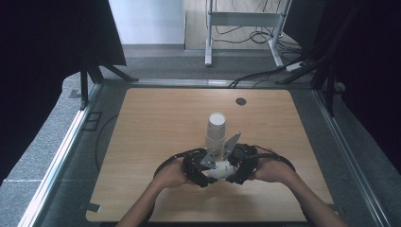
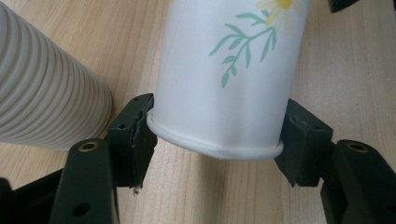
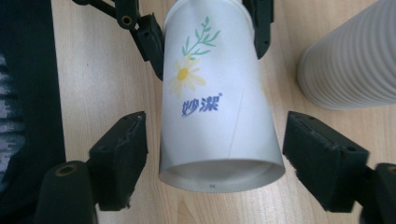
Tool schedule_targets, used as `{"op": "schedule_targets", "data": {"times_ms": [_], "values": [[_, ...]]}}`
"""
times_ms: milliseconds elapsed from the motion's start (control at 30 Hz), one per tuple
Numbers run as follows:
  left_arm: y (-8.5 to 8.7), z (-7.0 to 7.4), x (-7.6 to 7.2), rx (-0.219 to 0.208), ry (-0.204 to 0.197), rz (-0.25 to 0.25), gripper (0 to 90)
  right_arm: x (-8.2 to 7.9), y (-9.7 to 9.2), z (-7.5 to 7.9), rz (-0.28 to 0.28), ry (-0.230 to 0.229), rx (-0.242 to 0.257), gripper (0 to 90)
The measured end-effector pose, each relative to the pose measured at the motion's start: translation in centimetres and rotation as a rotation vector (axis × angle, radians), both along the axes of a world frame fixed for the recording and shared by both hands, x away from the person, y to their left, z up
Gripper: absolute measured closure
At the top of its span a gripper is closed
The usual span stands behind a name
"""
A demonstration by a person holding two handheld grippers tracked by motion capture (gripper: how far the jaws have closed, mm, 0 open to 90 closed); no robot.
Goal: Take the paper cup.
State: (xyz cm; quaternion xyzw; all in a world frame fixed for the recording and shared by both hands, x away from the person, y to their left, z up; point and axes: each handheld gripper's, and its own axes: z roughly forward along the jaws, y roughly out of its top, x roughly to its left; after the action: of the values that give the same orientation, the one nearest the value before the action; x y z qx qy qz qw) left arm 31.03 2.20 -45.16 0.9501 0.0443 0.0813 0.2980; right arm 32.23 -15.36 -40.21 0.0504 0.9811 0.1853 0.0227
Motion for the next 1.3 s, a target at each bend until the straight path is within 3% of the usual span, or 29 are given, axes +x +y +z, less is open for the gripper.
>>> {"op": "schedule_targets", "data": {"times_ms": [400, 433, 467, 533, 567, 800, 867, 900, 1067, 1300], "values": [[-0.5, 0.0, -0.4, 0.020, -0.012, -0.008, 35.2, 0.0, 0.7, -1.0, 0.017, 0.007, -0.050, 28.8], [-0.5, -0.1, -0.5, 0.019, -0.011, -0.005, 35.2, 0.0, 0.8, -1.1, 0.020, 0.011, -0.054, 29.4], [-0.7, -0.3, -0.7, -0.014, 0.007, 0.018, 35.2, 0.0, 0.8, -1.1, 0.020, 0.011, -0.054, 29.4], [-0.7, -0.3, -0.6, 0.006, 0.000, 0.004, 35.1, -0.1, 0.8, -1.2, 0.018, 0.014, -0.058, 31.0], [-0.7, -0.1, -0.5, 0.043, -0.026, -0.010, 35.2, 0.0, 0.8, -1.3, 0.019, 0.014, -0.064, 32.0], [-0.7, -0.2, -0.5, 0.047, -0.026, -0.010, 35.1, -0.1, 0.9, -1.4, 0.011, 0.024, -0.071, 35.8], [-0.7, -0.2, -0.5, 0.043, -0.025, -0.011, 34.7, 0.0, 0.9, -1.4, 0.007, 0.018, -0.061, 36.7], [-0.7, -0.4, -0.7, 0.008, -0.004, 0.007, 34.3, -0.1, 0.8, -1.4, -0.002, 0.022, -0.061, 36.9], [-0.5, -0.1, -0.6, 0.013, -0.013, -0.003, 29.9, -0.1, 0.6, -1.3, -0.002, 0.029, -0.037, 37.0], [-0.2, -0.1, -0.4, -0.026, 0.026, -0.009, 17.6, 0.0, 0.0, -1.0, 0.000, 0.039, 0.015, 37.0]]}}
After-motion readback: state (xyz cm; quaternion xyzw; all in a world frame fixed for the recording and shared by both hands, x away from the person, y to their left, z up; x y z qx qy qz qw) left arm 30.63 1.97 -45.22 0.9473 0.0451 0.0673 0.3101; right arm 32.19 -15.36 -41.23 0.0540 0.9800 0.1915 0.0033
